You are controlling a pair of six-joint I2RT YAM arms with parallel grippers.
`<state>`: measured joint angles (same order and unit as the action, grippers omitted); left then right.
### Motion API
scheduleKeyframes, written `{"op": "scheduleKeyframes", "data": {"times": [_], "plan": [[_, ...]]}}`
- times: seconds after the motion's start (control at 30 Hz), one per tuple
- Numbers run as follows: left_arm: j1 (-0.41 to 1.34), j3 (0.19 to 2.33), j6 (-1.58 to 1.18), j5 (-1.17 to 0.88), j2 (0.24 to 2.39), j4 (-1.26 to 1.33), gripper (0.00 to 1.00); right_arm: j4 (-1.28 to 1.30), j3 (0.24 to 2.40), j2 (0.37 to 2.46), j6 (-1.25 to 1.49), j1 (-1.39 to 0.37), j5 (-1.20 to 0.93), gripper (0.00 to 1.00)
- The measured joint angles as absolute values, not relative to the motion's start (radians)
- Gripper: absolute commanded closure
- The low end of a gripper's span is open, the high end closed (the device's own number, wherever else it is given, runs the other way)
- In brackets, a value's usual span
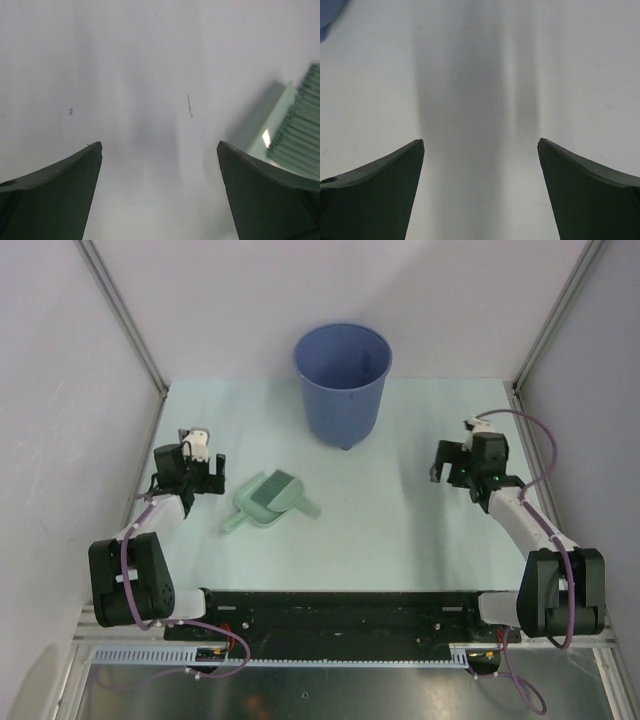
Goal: Sweep away the paper scraps from the table
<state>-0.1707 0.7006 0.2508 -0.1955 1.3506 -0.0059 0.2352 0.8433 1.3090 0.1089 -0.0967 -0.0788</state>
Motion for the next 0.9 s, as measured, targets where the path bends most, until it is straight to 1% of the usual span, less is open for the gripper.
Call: {"op": "scheduleKeyframes", "data": {"times": [0.17,0.27,0.37,0.57,0.67,0.77,0.9], "plan": [[-0.171,0.644,0.165,-0.158,1.344,0.177,0.0,-0.01,0.66,1.277,0.175,0.031,0.071,0.0],[-0.167,0.562,0.112,-0.161,1.311,0.33,0.0,-0.201,0.519,1.27,0.179,0.039,0.146,0.0],[-0.144,0.445,0.077,-0.161,1.294,0.483,0.0,-0.39,0.399,1.287,0.179,0.038,0.177,0.0],[-0.05,0.339,0.062,-0.125,1.293,0.633,0.0,-0.701,0.305,1.352,0.135,0.018,0.184,0.0],[0.02,0.292,0.067,-0.08,1.295,0.775,0.0,-0.901,0.262,1.442,0.106,0.006,0.173,0.0],[0.057,0.25,0.072,-0.061,1.298,0.867,0.0,-0.949,0.241,1.471,0.093,0.006,0.167,0.0],[0.059,0.236,0.072,-0.021,1.301,0.931,0.0,-1.005,0.24,1.473,0.081,0.006,0.147,0.0]]}}
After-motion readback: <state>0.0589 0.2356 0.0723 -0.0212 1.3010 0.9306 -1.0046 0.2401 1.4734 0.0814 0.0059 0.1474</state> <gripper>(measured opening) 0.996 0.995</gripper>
